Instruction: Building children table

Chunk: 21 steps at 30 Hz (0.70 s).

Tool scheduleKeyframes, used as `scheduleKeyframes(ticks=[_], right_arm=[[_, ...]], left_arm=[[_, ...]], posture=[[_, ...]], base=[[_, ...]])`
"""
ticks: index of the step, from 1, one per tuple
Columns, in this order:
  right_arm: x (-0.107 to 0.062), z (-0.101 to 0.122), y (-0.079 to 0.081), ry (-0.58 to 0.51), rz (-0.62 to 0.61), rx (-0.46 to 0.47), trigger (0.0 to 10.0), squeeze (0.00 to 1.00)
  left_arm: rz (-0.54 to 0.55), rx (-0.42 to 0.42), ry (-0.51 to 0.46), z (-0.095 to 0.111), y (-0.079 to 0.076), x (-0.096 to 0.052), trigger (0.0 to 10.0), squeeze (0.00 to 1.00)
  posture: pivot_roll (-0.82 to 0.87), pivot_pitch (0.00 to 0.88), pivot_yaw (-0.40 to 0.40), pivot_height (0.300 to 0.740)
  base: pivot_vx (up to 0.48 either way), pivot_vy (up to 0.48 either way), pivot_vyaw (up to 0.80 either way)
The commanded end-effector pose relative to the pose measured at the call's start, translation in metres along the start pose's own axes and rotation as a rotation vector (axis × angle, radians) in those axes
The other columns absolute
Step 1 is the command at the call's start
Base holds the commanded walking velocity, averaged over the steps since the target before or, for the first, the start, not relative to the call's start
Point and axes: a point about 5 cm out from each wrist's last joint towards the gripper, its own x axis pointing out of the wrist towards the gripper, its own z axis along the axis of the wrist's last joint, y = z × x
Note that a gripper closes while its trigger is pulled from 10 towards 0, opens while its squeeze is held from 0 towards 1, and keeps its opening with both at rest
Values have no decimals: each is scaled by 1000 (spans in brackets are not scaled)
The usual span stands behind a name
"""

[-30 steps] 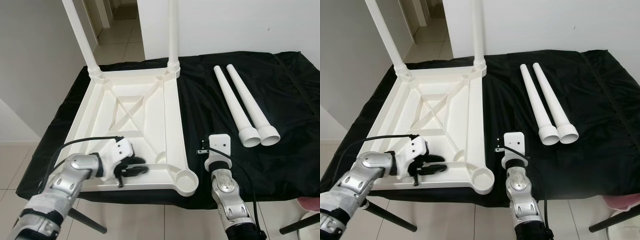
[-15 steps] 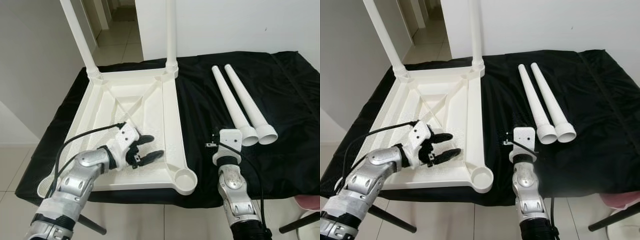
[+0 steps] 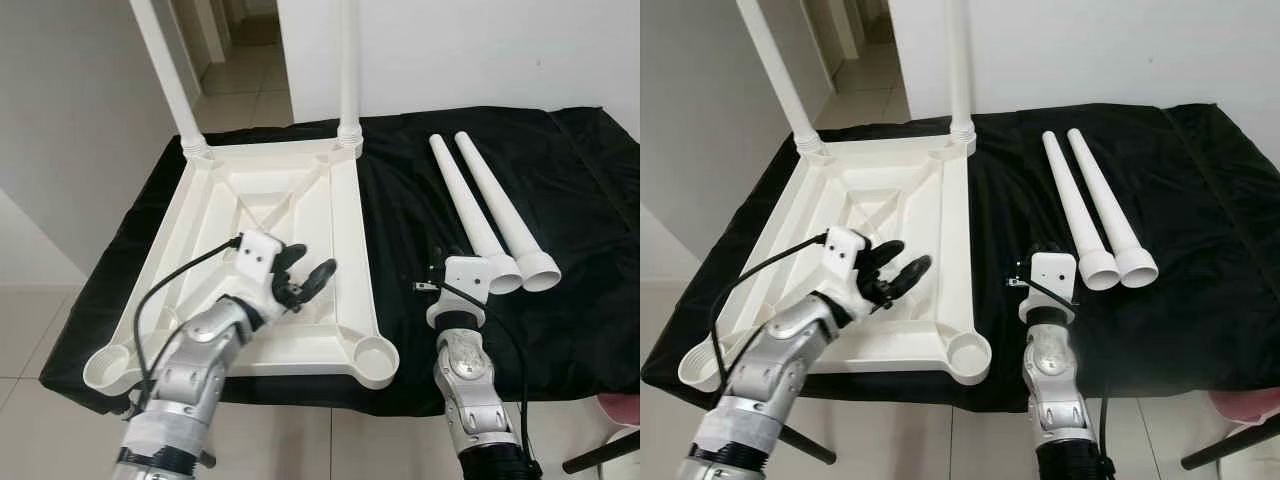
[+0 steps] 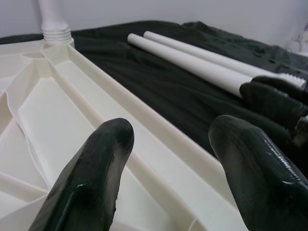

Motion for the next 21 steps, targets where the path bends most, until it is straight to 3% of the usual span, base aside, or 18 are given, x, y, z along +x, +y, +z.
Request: scheduleKeyframes(ticks=[1, 3, 7, 13, 18, 21], right_arm=[[3, 5, 3, 2, -12, 14, 10000, 0], [3, 6, 4, 3, -18, 20, 10000, 0], [3, 13, 4, -8, -35, 24, 10000, 0], [1, 16, 7, -14, -41, 42, 10000, 0], [-1, 20, 10, -19, -43, 73, 10000, 0], [-4, 24, 10, -22, -53, 83, 10000, 0]], left_arm=[[113, -15, 3, -1, 6, -4, 10000, 0], [132, -10, -1, 0, 6, -4, 10000, 0], [210, -98, -17, 0, 6, -1, 10000, 0], [275, -153, -40, -2, 5, 0, 10000, 0], [385, -165, -80, 1, 10, 2, 10000, 0], [450, -122, -104, 6, 15, 0, 10000, 0]], posture=[[-75, 8, 87, 740], [-75, 12, 87, 740], [-82, 28, 84, 740], [-92, 35, 85, 740], [-98, 38, 87, 740], [-100, 37, 87, 740]], base=[[0, 0, 0], [0, 0, 0], [0, 0, 0], [0, 0, 0], [0, 0, 0], [0, 0, 0]])
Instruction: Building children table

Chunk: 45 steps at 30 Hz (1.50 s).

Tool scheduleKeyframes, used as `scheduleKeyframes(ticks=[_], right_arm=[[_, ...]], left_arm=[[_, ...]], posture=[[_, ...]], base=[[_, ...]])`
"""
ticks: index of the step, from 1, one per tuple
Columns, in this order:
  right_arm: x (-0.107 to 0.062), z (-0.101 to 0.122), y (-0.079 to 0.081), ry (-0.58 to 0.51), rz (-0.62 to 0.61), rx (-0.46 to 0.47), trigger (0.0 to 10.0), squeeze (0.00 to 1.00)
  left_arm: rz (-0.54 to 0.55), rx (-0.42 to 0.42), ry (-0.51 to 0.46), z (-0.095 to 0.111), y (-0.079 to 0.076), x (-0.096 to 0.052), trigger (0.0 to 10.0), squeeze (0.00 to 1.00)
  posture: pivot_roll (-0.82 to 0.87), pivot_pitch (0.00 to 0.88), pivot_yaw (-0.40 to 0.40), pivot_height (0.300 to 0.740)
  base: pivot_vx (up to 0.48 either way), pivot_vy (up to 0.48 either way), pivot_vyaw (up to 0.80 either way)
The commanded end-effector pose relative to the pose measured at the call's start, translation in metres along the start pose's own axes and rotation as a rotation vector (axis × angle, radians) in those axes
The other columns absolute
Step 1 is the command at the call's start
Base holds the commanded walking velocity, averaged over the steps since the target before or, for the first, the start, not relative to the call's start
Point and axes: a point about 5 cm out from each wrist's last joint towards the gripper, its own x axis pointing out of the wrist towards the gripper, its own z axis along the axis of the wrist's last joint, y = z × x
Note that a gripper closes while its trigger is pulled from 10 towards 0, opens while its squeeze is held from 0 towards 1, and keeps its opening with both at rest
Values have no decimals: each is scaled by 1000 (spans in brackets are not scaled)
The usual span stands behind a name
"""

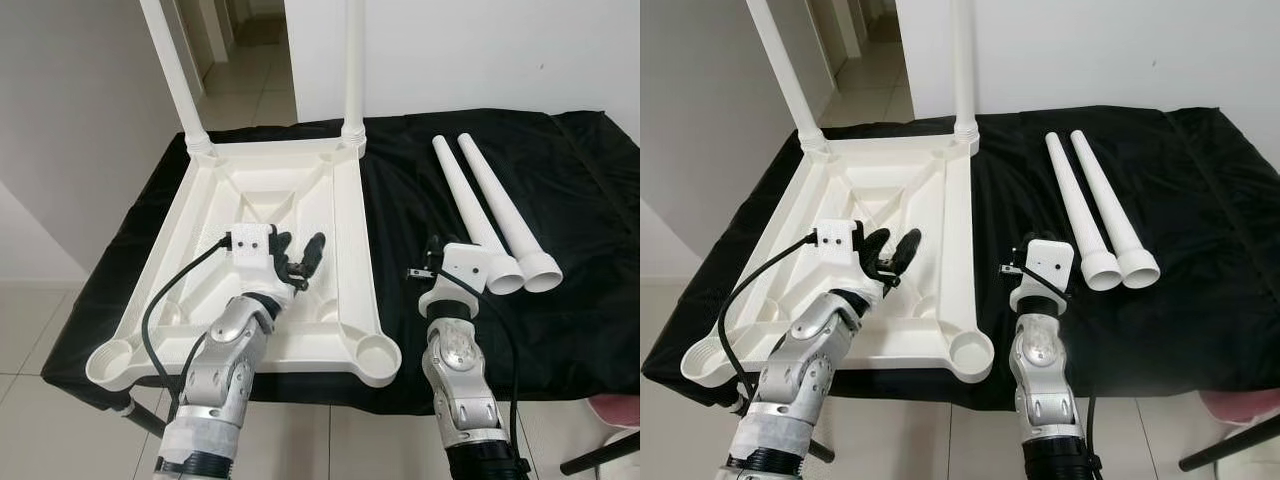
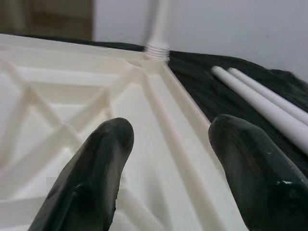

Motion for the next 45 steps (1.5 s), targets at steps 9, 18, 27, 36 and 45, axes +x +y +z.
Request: scheduleKeyframes(ticks=[9, 18, 27, 36, 45], right_arm=[[-20, 2, 6, 27, 36, 40, 10000, 0], [-28, 2, 3, 25, 96, 18, 10000, 0], [-37, 2, -5, 31, 81, -5, 10000, 0], [-41, 5, 2, 30, 105, 19, 10000, 224], [-41, 5, 8, 27, 128, 35, 10000, 1000]], left_arm=[[170, 133, -28, 0, 8, -15, 10000, 0], [214, 130, -12, -4, 17, -24, 10000, 0], [217, 123, 6, -15, 13, -31, 10000, 0], [194, 122, 0, -15, 8, -38, 10000, 725], [165, 138, -25, -11, 6, -40, 10000, 1000]], posture=[[-69, 39, 69, 740], [-78, 24, 73, 740], [-87, 29, 68, 740], [-63, 55, 65, 740], [-52, 39, 63, 740]], base=[[0, 0, 0], [0, 0, 0], [0, 0, 0], [0, 0, 0], [0, 0, 0]])
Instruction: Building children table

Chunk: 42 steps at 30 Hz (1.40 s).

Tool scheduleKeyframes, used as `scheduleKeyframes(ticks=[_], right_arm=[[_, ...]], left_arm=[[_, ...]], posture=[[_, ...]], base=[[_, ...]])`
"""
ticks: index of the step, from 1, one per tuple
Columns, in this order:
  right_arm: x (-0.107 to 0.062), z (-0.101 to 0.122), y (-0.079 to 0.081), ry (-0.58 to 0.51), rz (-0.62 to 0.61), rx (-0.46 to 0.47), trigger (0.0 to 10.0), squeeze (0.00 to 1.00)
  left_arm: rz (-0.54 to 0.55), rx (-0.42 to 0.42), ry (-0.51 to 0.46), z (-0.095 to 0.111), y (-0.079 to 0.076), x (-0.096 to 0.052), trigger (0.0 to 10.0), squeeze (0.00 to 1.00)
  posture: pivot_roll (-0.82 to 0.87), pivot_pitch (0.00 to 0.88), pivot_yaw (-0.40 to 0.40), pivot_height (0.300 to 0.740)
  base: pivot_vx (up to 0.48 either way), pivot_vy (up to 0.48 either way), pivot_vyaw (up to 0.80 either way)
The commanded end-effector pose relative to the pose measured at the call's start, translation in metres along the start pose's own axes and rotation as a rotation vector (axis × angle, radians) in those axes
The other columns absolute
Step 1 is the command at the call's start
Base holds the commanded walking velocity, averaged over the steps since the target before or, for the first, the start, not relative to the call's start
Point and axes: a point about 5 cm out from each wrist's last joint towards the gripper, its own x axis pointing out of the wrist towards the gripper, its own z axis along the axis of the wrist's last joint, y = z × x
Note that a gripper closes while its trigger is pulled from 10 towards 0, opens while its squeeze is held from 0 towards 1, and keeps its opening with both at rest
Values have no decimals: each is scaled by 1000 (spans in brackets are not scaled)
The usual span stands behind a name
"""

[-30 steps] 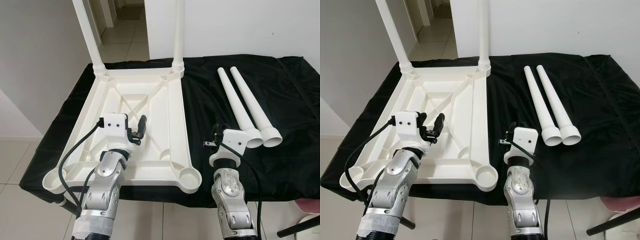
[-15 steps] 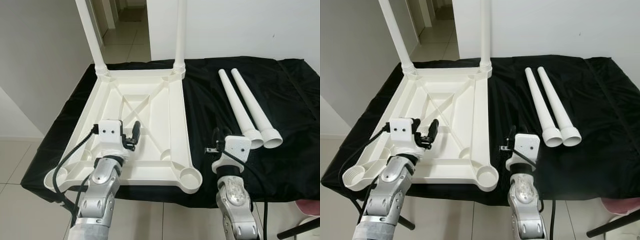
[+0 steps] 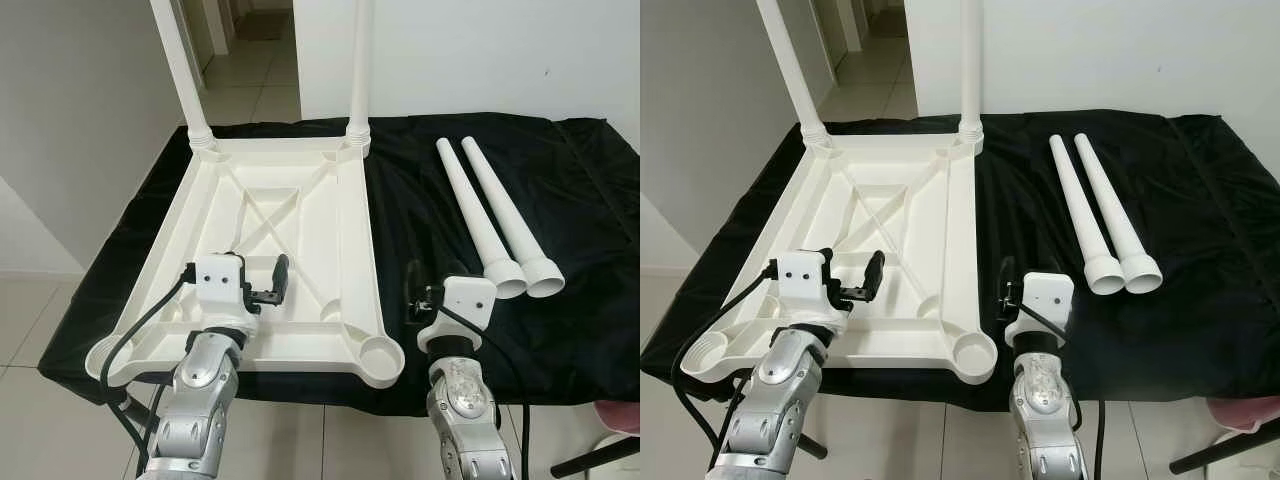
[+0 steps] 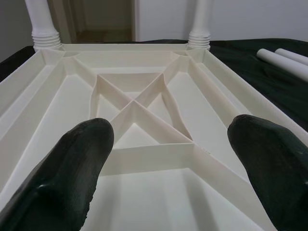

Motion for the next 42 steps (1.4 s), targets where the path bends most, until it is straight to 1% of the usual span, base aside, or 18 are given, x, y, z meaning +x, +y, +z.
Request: scheduleKeyframes(ticks=[1, 13, 16, 17, 18, 19, 23, 25, 27, 29, 32, 36, 41, 42], right_arm=[[1, 0, 3, -3, 13, 14, 10000, 1000], [2, 0, 2, -1, 12, 10, 10000, 1000], [3, -1, 1, -1, 8, -4, 10000, 1000], [3, -1, 1, -2, 11, -19, 10000, 635], [3, -1, 1, -2, 11, -19, 10000, 635], [4, -1, 2, -2, 14, -28, 10000, 0], [7, 0, 1, -3, 16, -41, 10000, 0], [6, 3, 0, -11, 21, -48, 10000, 0], [5, 4, -1, -13, 21, -52, 10000, 0], [5, 4, -1, -13, 21, -52, 10000, 0], [2, 5, -3, -8, 10, -55, 10000, 0], [1, 5, -4, -6, 7, -57, 10000, 0], [1, 4, -3, 5, 9, -50, 10000, 0], [3, 2, -2, 22, 1, -32, 10000, 0]], left_arm=[[48, -48, -14, 0, -8, 0, 10000, 1000], [46, -42, -25, 2, -7, 1, 10000, 1000], [47, -38, -24, 1, -8, 1, 10000, 1000], [51, -30, -22, 1, -8, 1, 10000, 788], [51, -30, -22, 1, -8, 1, 10000, 788], [52, -25, -23, 0, -8, 2, 10000, 0], [52, -19, -25, 0, -10, 4, 10000, 0], [46, -12, -29, 1, -13, 3, 10000, 0], [41, -9, -32, 3, -14, 2, 10000, 0], [41, -9, -32, 3, -15, 1, 10000, 0], [47, -6, -24, 2, -13, 0, 10000, 0], [45, -7, -20, 2, -13, 0, 10000, 0], [15, -29, -7, 2, -19, 2, 10000, 0], [8, -30, 3, 2, -22, 5, 10000, 0]], posture=[[-52, 39, 63, 740], [-51, 24, 57, 740], [-55, 17, 54, 740], [-58, 13, 55, 740], [-58, 13, 55, 740], [-59, 15, 55, 740], [-86, 32, 51, 740], [-100, 58, 46, 740], [-100, 58, 46, 740], [-100, 58, 46, 740], [-111, 93, 54, 740], [-111, 93, 54, 740], [-113, 111, 60, 740], [-108, 110, 58, 740]], base=[[0, 0, 0], [0, 0, 0], [0, 0, 0], [0, 0, 0], [0, 0, 0], [0, 0, 0], [0, 0, 0], [0, 0, 0], [0, 0, 0], [0, 0, 0], [0, 0, 0], [0, 0, 0], [0, 0, 0], [0, 0, 0]])
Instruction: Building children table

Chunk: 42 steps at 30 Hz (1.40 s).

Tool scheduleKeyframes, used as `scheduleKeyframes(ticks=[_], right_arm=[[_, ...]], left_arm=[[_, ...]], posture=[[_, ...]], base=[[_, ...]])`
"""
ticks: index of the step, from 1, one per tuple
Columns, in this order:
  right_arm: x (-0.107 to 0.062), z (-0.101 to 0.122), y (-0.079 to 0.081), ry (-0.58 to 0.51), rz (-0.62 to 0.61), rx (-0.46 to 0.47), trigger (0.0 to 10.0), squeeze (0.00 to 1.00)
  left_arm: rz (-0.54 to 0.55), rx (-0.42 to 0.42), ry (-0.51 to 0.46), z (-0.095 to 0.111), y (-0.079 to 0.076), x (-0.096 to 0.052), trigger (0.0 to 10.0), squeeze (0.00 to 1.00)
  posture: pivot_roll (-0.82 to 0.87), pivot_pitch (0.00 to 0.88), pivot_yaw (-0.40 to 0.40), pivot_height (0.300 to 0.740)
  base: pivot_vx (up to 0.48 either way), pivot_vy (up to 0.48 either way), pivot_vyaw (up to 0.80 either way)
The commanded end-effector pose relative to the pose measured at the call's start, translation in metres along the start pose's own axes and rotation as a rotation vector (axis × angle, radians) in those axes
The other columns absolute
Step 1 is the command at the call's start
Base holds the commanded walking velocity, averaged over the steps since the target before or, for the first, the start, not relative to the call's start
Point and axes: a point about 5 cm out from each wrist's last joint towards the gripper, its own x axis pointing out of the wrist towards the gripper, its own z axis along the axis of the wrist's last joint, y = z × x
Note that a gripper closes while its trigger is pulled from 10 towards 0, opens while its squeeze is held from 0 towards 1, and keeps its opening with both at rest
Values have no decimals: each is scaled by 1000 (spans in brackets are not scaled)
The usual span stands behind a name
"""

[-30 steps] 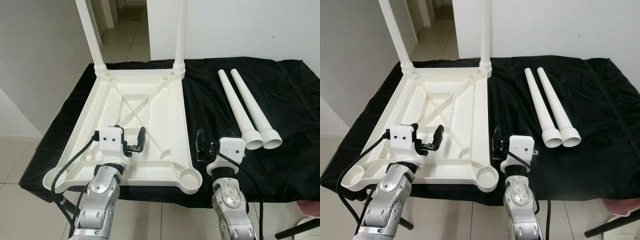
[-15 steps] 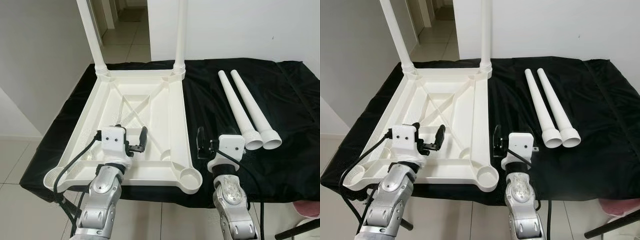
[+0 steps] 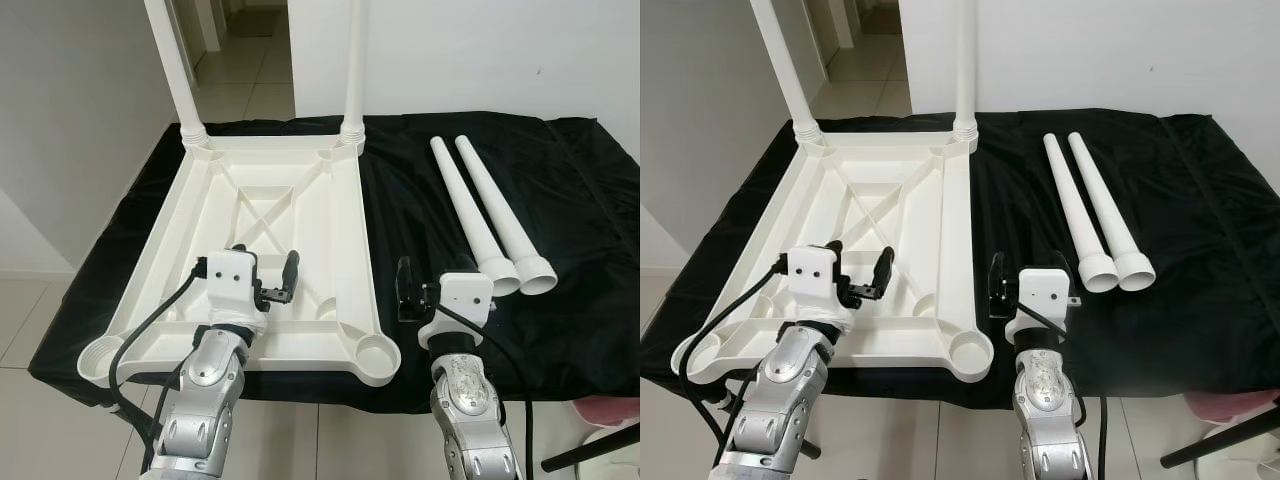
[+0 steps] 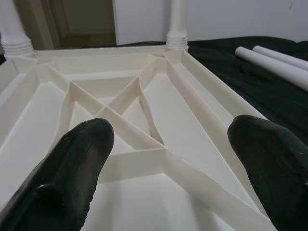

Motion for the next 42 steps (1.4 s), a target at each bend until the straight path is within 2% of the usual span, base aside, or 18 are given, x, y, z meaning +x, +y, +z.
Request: scheduleKeyframes(ticks=[1, 3, 8, 14, 16, 21, 22, 30, 33, 42], right_arm=[[2, -2, 1, 22, -7, 25, 10000, 0], [5, -4, 4, 39, 0, 24, 10000, 0], [5, -3, 4, 32, -10, 18, 10000, 0], [10, 2, 5, 4, 31, 5, 10000, 0], [13, 1, 1, -4, 48, -19, 10000, 0], [17, -1, -3, -3, 52, -31, 10000, 0], [20, -2, -7, -4, 42, -40, 10000, 0], [24, -3, -9, -13, 28, -45, 10000, 0], [30, 2, -6, -44, 17, -35, 10000, 0], [30, 1, -6, -44, 13, -32, 10000, 0]], left_arm=[[55, -66, 12, -1, -11, 3, 10000, 0], [61, -51, 20, -2, -13, 8, 10000, 0], [72, -36, 15, -2, -12, 7, 10000, 0], [71, -35, -21, 6, -3, 4, 10000, 0], [45, 2, -36, 8, -2, 4, 10000, 0], [36, 21, -35, 8, 2, 5, 10000, 0], [37, 38, -36, 9, 7, 6, 10000, 0], [34, 53, -39, 9, 10, 10, 10000, 0], [44, 63, -63, 15, 14, 15, 10000, 0], [50, 50, -68, 13, 9, 14, 10000, 0]], posture=[[-108, 110, 58, 740], [-93, 102, 71, 740], [-79, 96, 68, 740], [-81, 77, 53, 740], [-73, 63, 44, 740], [-72, 59, 45, 740], [-74, 55, 45, 740], [-80, 49, 53, 740], [-103, 60, 50, 740], [-96, 57, 47, 740]], base=[[0, 0, 0], [0, 0, 0], [0, 0, 0], [0, 0, 0], [0, 0, 0], [0, 0, 0], [0, 0, 0], [0, 0, 0], [0, 0, 0], [0, 0, 0]])
